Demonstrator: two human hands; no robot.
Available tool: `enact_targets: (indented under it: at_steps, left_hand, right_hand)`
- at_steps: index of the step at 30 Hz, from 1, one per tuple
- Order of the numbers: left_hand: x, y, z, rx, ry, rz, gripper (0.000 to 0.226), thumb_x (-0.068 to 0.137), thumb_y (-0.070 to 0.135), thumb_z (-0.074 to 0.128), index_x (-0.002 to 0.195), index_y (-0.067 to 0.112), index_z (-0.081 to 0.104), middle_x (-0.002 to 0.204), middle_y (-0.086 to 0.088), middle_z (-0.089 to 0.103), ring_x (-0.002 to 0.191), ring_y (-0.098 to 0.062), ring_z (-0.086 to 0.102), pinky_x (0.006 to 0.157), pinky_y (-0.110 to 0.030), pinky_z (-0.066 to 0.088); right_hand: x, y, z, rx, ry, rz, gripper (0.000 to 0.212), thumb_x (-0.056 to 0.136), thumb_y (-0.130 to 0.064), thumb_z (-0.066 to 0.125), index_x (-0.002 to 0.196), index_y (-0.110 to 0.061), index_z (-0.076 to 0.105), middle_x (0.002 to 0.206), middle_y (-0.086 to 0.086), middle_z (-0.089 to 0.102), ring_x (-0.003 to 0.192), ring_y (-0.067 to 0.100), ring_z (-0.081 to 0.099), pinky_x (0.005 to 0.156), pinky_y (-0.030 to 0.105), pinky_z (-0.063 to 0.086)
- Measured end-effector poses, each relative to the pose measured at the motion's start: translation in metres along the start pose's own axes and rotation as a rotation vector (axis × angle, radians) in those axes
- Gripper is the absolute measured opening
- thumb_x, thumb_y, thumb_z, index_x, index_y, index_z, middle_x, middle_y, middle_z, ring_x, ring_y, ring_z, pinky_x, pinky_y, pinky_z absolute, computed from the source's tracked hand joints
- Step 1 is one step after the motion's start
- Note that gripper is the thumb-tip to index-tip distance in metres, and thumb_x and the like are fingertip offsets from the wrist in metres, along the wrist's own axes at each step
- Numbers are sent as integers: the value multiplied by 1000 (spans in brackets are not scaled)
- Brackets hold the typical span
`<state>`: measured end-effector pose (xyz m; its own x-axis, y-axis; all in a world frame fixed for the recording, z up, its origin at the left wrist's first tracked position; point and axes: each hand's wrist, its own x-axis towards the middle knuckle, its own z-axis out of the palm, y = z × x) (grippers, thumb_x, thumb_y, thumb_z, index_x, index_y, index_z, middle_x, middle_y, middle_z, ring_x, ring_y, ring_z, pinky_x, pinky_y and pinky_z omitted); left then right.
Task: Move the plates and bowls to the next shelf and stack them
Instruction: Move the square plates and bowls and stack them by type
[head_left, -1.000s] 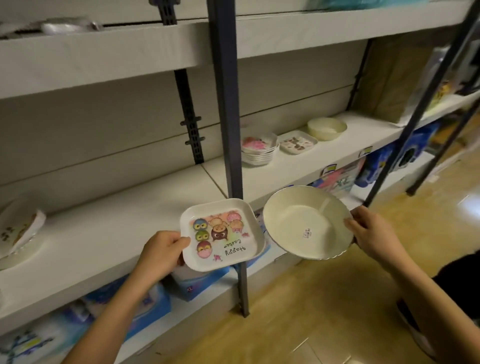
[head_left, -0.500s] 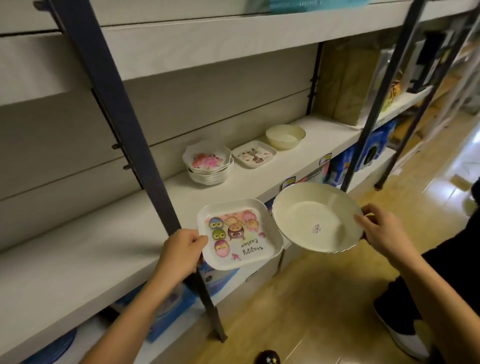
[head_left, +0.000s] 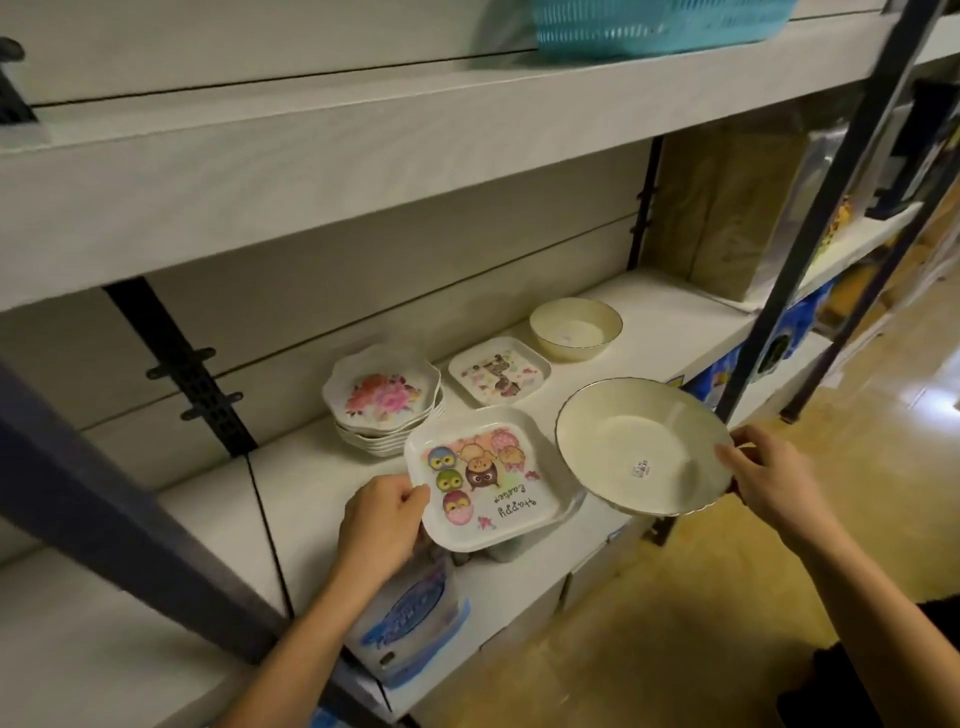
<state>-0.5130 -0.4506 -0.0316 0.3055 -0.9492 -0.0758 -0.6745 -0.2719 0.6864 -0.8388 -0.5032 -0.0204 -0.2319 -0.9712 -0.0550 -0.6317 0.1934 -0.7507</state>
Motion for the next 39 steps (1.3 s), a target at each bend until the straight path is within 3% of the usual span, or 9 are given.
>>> enact_targets:
  at_steps: [3, 7, 12, 18, 22, 26, 32, 36, 39]
  left_hand:
    - [22, 10, 9, 38, 19, -43, 33, 89, 20, 49, 65, 0, 60, 54, -5, 57, 48, -19, 49, 65, -38, 49]
    - [49, 19, 26, 54, 33, -105, 33, 89, 19, 50, 58, 9, 57, 48, 0, 56, 43, -15, 49, 64, -31, 47]
    - [85, 35, 49, 73, 73, -174, 40, 90, 17, 50, 51, 18, 49, 48, 2, 55, 33, -4, 46, 46, -21, 37]
    - [122, 51, 72, 13, 134, -269, 41, 90, 13, 51, 48, 14, 50, 47, -3, 56, 22, -1, 45, 44, -22, 39]
    - [149, 68, 83, 39, 153, -335, 39, 91, 17, 49, 52, 14, 52, 48, -3, 56, 25, -2, 48, 48, -21, 41]
    - [180, 79, 93, 46, 125, -393, 41, 93, 20, 48, 52, 13, 50, 48, -4, 55, 42, -15, 53, 64, -27, 45]
    - [216, 88, 102, 123, 60, -482, 41, 94, 20, 44, 54, 15, 48, 45, -1, 52, 43, -12, 49, 53, -19, 37]
    - [231, 92, 107, 172, 26, -557, 45, 95, 25, 42, 52, 13, 50, 21, 4, 45, 43, -10, 48, 53, -19, 37]
    - [241, 93, 109, 190, 20, -560, 42, 95, 26, 42, 56, 14, 49, 36, 2, 52, 45, -11, 49, 53, -21, 39]
  right_hand:
    - [31, 4, -2, 16, -18, -1, 31, 94, -21, 47, 119, -2, 52, 103, 15, 59, 91, 30, 60, 74, 40, 52]
    - [82, 6, -3, 6, -70, -60, 30, 94, -22, 47, 116, -3, 53, 95, 7, 56, 77, 19, 57, 65, 30, 48]
    - [160, 2, -7, -22, -190, -107, 29, 94, -23, 48, 114, -4, 53, 98, 12, 62, 84, 26, 61, 85, 46, 53]
    - [236, -4, -10, -44, -296, -195, 27, 95, -21, 46, 115, -3, 52, 97, 11, 60, 80, 26, 59, 71, 37, 50]
    - [271, -4, -8, -75, -316, -253, 25, 95, -18, 47, 112, -1, 53, 90, 12, 58, 74, 24, 57, 66, 34, 46]
    - [303, 2, -11, -85, -335, -273, 23, 94, -19, 48, 108, -3, 54, 89, 14, 61, 66, 18, 56, 63, 33, 46]
    - [341, 11, -15, -80, -334, -300, 21, 94, -18, 48, 105, -2, 54, 78, 13, 63, 62, 19, 55, 58, 32, 43]
    - [357, 14, -15, -70, -337, -308, 19, 95, -18, 48, 101, -1, 55, 66, 9, 61, 55, 20, 52, 50, 27, 37]
    - [367, 15, -15, -63, -346, -308, 18, 95, -18, 47, 100, -3, 55, 64, 8, 61, 55, 20, 51, 50, 27, 37]
